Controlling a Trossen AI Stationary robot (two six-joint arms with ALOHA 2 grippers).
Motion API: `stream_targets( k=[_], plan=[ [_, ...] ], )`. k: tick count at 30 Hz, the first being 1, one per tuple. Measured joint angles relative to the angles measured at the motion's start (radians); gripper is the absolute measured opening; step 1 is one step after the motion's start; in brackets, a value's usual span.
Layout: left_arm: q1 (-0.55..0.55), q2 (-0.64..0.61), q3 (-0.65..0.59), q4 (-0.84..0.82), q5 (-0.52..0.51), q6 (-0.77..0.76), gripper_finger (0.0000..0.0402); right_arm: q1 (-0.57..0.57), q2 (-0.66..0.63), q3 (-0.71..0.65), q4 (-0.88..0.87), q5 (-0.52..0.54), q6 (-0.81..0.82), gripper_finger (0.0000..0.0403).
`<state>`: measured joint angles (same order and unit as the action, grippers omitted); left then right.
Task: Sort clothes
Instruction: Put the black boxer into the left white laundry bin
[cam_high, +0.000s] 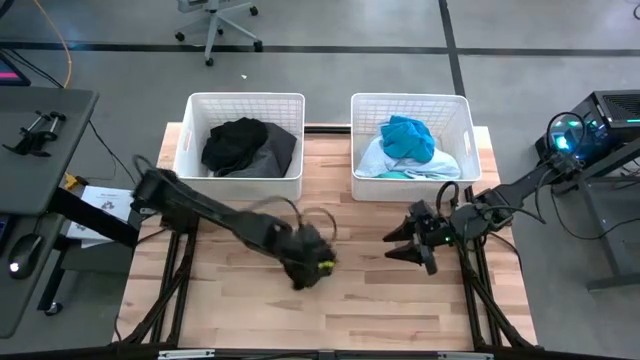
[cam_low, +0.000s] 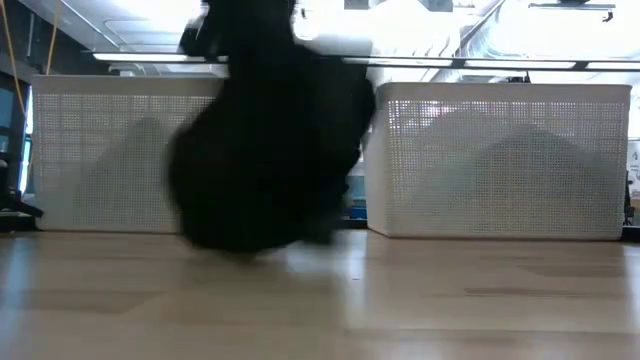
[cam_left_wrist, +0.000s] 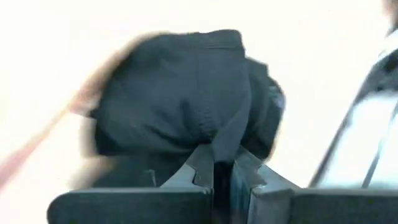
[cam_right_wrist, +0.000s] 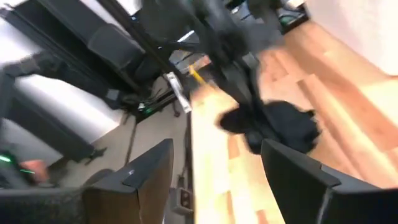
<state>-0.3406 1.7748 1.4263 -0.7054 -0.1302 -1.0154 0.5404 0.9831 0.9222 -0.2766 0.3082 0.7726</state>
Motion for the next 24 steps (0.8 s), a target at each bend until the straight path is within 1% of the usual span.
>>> stream_targets(
  k=[2,4,7,9,12,15,19,21,24],
  plan=[
    [-0.001,-0.077,0.046,-0.007,-0.125,0.010,0.0003,-0.001,-0.001,0.000,-0.005,0.034,-0.011,0.0231],
    [0.006,-0.157,0.095,-0.007,-0.273,0.069,0.0002,-0.003,-0.001,0.000,-0.007,0.095,-0.014,0.0231],
    [0.052,-0.280,0.156,-0.006,-0.478,0.235,0.0001,-0.003,-0.001,0.000,-0.013,0.232,-0.015,0.0231],
    [0.116,-0.347,0.182,-0.038,-0.543,0.361,0.0001,-0.004,-0.001,0.000,-0.015,0.343,-0.014,0.0231],
    [0.245,-0.429,0.199,-0.097,-0.552,0.495,0.0001,-0.023,-0.001,0.000,-0.012,0.487,-0.014,0.0231],
    [0.393,-0.501,0.203,-0.189,-0.517,0.581,0.0001,-0.063,-0.001,0.000,-0.013,0.561,-0.008,0.0231],
    [0.596,-0.541,0.178,-0.397,-0.400,0.642,0.0001,-0.131,-0.001,0.000,-0.017,0.575,0.061,0.0231],
    [0.675,-0.540,0.130,-0.474,-0.366,0.709,0.0001,-0.162,-0.001,0.000,-0.022,0.575,0.092,0.0231],
    [0.769,-0.542,0.016,-0.500,-0.301,0.802,0.0001,-0.201,-0.001,0.000,-0.028,0.575,0.138,0.0231]
  ],
)
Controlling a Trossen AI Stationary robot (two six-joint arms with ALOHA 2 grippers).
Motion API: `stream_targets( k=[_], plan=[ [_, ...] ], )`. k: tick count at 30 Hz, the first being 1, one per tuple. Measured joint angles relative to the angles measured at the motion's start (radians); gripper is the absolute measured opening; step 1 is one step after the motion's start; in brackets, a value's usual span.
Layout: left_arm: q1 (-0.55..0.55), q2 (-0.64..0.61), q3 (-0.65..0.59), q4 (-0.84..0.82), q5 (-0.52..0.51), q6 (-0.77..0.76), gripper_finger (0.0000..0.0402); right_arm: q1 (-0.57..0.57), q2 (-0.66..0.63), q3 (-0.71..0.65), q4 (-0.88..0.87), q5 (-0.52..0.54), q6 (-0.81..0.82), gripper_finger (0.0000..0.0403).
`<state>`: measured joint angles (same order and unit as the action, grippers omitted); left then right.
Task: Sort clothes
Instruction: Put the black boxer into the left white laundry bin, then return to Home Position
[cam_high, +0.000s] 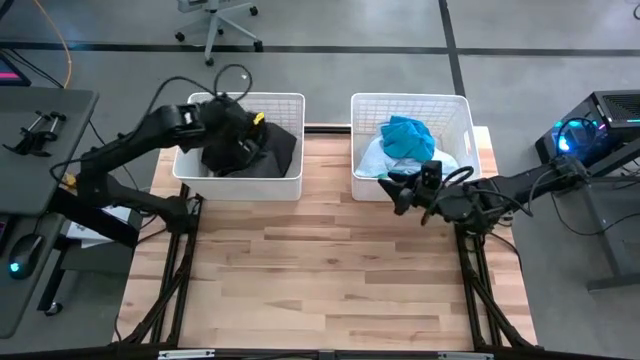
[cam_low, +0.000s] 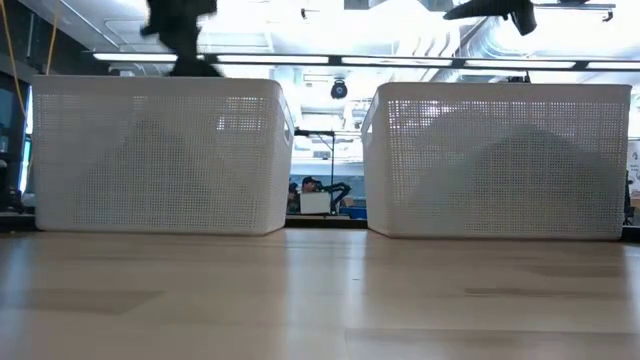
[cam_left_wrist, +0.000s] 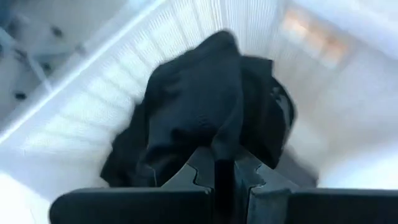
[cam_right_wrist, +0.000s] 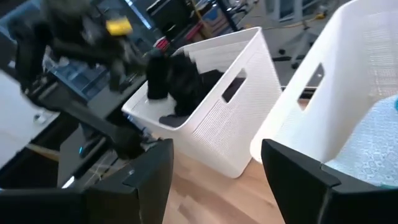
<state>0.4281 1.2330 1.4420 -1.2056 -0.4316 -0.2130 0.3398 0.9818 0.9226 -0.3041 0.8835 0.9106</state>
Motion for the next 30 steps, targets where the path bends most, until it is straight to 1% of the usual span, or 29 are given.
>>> stream_targets(
  k=[2,4,6,7,8,9,12,15,17,21,22,24,27,29,30],
  plan=[
    [0.053,0.000,-0.101,0.017,0.097,0.052,0.0001,-0.017,0.000,0.000,-0.003,0.000,0.028,0.0231],
    [0.097,0.004,-0.213,0.070,0.184,0.104,0.0001,-0.026,0.003,-0.002,-0.004,-0.002,0.052,0.0231],
    [0.138,0.004,-0.321,0.149,0.191,0.111,0.0002,-0.026,0.009,-0.008,-0.009,-0.002,0.088,0.0231],
    [0.162,0.000,-0.359,0.187,0.238,0.105,0.0004,-0.025,0.017,-0.011,-0.011,-0.003,0.109,0.0231],
    [0.189,-0.006,-0.394,0.218,0.252,0.112,0.0009,-0.025,0.026,-0.014,-0.010,-0.006,0.134,0.0231],
    [0.220,-0.010,-0.421,0.241,0.231,0.142,0.0015,-0.025,0.035,-0.017,-0.010,-0.017,0.163,0.0231],
    [0.309,0.017,-0.479,0.272,0.306,0.152,0.0044,-0.020,0.085,-0.021,-0.011,-0.038,0.247,0.0231],
    [0.394,0.006,-0.460,0.345,0.369,0.186,0.0083,-0.016,0.146,-0.021,-0.006,-0.045,0.313,0.0231],
    [0.443,0.016,-0.460,0.342,0.414,0.200,0.0110,-0.016,0.179,-0.021,-0.006,-0.054,0.350,0.0231],
    [0.487,0.001,-0.399,0.337,0.565,0.192,0.0156,-0.017,0.207,-0.021,-0.001,-0.073,0.387,0.0231],
    [0.493,-0.005,-0.387,0.335,0.583,0.192,0.0164,-0.017,0.203,-0.021,0.000,-0.073,0.388,0.0231],
    [0.496,-0.015,-0.357,0.326,0.601,0.183,0.0177,-0.017,0.184,-0.021,0.000,-0.073,0.380,0.0231],
    [0.490,-0.050,-0.278,0.347,0.649,0.169,0.0184,-0.019,0.141,-0.021,-0.001,-0.072,0.369,0.0231],
    [0.490,-0.067,-0.230,0.345,0.649,0.165,0.0185,-0.021,0.109,-0.021,-0.005,-0.089,0.434,0.0231],
    [0.487,-0.076,-0.207,0.349,0.645,0.163,0.0185,-0.027,0.092,-0.021,-0.005,-0.128,0.465,0.0231]
  ],
)
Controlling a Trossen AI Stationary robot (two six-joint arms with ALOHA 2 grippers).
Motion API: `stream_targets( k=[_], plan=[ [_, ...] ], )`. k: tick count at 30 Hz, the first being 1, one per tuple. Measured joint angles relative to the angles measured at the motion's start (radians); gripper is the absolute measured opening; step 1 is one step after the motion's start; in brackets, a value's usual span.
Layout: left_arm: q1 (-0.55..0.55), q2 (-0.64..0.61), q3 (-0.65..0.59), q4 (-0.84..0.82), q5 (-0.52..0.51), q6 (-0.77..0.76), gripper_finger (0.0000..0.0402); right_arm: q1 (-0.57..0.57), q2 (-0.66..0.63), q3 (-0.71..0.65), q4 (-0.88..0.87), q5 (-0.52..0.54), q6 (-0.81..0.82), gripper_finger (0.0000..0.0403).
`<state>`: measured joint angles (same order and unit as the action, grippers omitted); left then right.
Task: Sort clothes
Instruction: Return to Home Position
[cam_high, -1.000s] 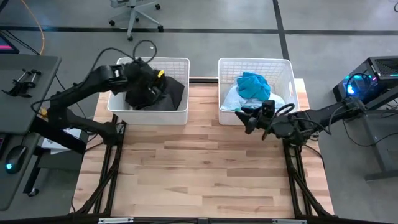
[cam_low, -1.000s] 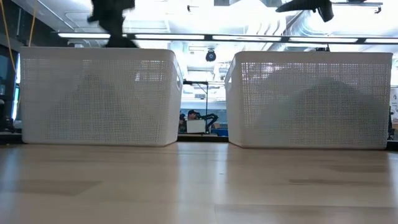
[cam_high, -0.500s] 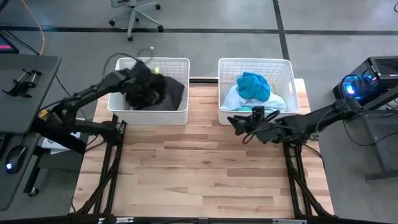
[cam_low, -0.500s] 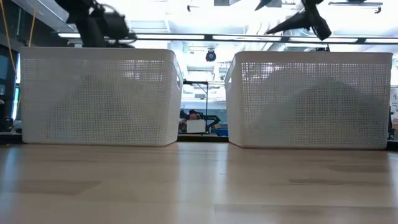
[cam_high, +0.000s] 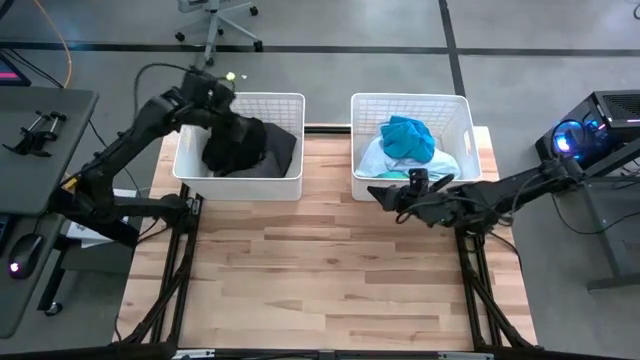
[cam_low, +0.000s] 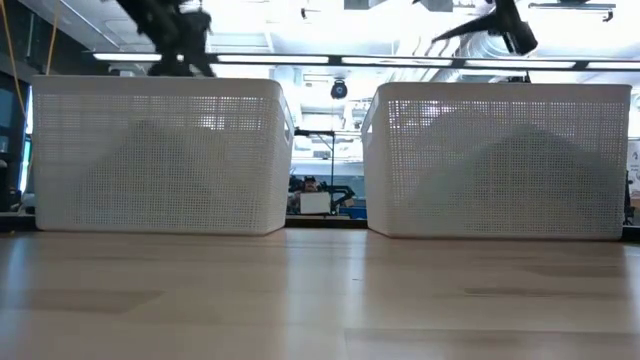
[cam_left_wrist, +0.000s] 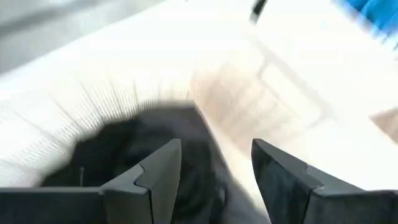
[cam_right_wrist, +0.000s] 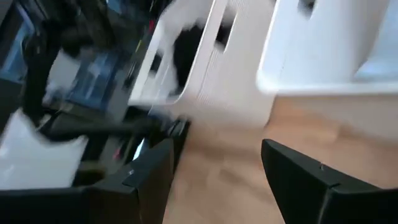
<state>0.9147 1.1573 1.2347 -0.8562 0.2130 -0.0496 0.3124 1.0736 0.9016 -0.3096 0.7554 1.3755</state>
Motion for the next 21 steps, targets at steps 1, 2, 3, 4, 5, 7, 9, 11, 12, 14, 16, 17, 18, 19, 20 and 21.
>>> stream_targets(
  k=[1,2,3,4,5,7,9,11,12,14,16,17,18,19,20,21],
  plan=[
    [-0.005,-0.013,0.022,0.014,-0.003,-0.003,0.0186,-0.011,-0.019,0.000,0.000,-0.058,0.005,0.0231],
    [-0.011,-0.029,0.045,0.036,-0.001,-0.012,0.0186,-0.022,-0.039,0.000,0.006,-0.121,-0.022,0.0231],
    [-0.017,-0.046,0.066,0.063,0.002,-0.023,0.0186,-0.031,-0.058,0.000,0.030,-0.174,-0.073,0.0231],
    [-0.021,-0.061,0.081,0.086,0.006,-0.036,0.0186,-0.033,-0.079,0.000,0.065,-0.214,-0.135,0.0230],
    [-0.025,-0.077,0.092,0.110,0.010,-0.049,0.0186,-0.033,-0.098,0.000,0.104,-0.245,-0.202,0.0227],
    [-0.038,-0.106,0.103,0.170,0.007,-0.077,0.0186,-0.032,-0.137,0.000,0.191,-0.329,-0.356,0.0215],
    [-0.052,-0.143,0.105,0.236,0.004,-0.114,0.0186,-0.032,-0.178,0.000,0.283,-0.438,-0.520,0.0193],
    [-0.059,-0.174,0.107,0.291,0.005,-0.152,0.0186,-0.032,-0.226,0.000,0.338,-0.503,-0.630,0.0161],
    [-0.061,-0.185,0.107,0.313,0.007,-0.161,0.0186,-0.032,-0.251,0.000,0.338,-0.508,-0.666,0.0142],
    [-0.064,-0.201,0.107,0.342,0.006,-0.185,0.0186,-0.031,-0.301,0.000,0.309,-0.529,-0.706,0.0103],
    [-0.066,-0.212,0.107,0.356,0.004,-0.227,0.0186,-0.031,-0.352,0.000,0.258,-0.581,-0.729,0.0065],
    [-0.067,-0.218,0.107,0.359,0.004,-0.253,0.0186,-0.031,-0.378,0.000,0.228,-0.614,-0.753,0.0045],
    [-0.067,-0.224,0.107,0.358,0.004,-0.282,0.0186,-0.031,-0.405,0.000,0.196,-0.643,-0.790,0.0027],
    [-0.067,-0.229,0.107,0.355,0.005,-0.313,0.0186,-0.031,-0.433,0.000,0.156,-0.677,-0.836,0.0014],
    [-0.067,-0.232,0.107,0.351,0.005,-0.343,0.0186,-0.031,-0.464,0.000,0.108,-0.705,-0.883,0.0007],
    [-0.068,-0.234,0.107,0.344,0.005,-0.370,0.0186,-0.030,-0.494,0.000,0.061,-0.714,-0.915,0.0007]
  ],
)
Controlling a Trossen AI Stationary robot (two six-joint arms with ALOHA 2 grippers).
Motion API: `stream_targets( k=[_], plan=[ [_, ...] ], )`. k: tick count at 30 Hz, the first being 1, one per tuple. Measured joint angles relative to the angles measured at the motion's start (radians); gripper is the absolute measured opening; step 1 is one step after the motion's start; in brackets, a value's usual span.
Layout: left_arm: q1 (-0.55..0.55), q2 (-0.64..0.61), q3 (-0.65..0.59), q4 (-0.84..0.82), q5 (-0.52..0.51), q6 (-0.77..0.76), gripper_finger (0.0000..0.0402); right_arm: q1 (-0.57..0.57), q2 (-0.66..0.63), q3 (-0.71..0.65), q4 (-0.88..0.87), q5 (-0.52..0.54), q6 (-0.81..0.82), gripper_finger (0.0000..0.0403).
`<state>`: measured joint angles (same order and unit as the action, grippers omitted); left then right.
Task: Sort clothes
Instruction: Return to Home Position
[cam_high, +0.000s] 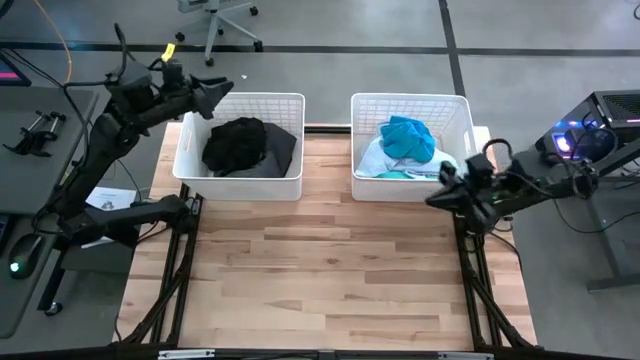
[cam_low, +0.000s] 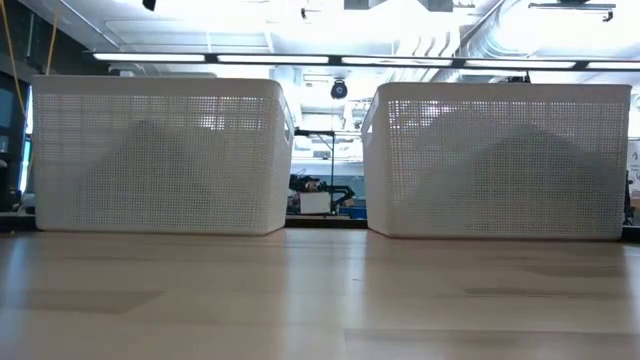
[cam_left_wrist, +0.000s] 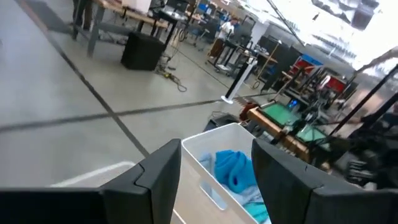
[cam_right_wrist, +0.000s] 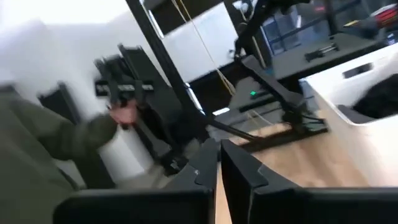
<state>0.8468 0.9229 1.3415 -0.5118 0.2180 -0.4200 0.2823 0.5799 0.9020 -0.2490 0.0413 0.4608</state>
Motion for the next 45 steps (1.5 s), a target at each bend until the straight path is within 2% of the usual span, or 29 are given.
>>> stream_targets(
  k=[3,6,14,19,25,30,33,37,42,45],
  plan=[
    [-0.019,0.000,-0.001,-0.012,-0.001,-0.050,0.0186,0.000,-0.092,0.000,-0.118,0.035,-0.052,0.0016],
    [-0.047,-0.001,-0.001,-0.011,-0.001,-0.085,0.0186,-0.001,-0.165,0.000,-0.162,0.038,-0.106,0.0012],
    [-0.131,0.000,-0.001,-0.007,-0.019,-0.176,0.0186,-0.001,-0.260,0.000,-0.197,-0.130,-0.228,0.0002],
    [-0.171,0.000,-0.001,-0.006,-0.037,-0.195,0.0186,0.000,-0.329,0.000,-0.286,-0.133,-0.230,0.0000],
    [-0.228,0.000,-0.001,-0.006,-0.131,-0.207,0.0186,0.000,-0.456,-0.012,-0.317,-0.138,-0.183,0.0000],
    [-0.267,0.000,-0.001,-0.006,-0.161,-0.208,0.0186,-0.001,-0.577,-0.192,-0.114,-0.183,-0.125,0.0000],
    [-0.293,0.000,-0.001,-0.007,-0.163,-0.222,0.0186,-0.001,-0.552,-0.300,-0.026,-0.200,-0.057,0.0000],
    [-0.329,0.000,-0.001,-0.008,-0.203,-0.224,0.0186,0.000,-0.489,-0.449,0.183,-0.303,-0.049,0.0000],
    [-0.357,0.000,-0.001,-0.008,-0.254,-0.224,0.0186,0.000,-0.486,-0.637,0.506,-0.301,-0.066,0.0000],
    [-0.367,-0.001,-0.001,-0.009,-0.260,-0.224,0.0186,-0.001,-0.483,-0.759,0.633,-0.272,-0.077,0.0000]
  ],
)
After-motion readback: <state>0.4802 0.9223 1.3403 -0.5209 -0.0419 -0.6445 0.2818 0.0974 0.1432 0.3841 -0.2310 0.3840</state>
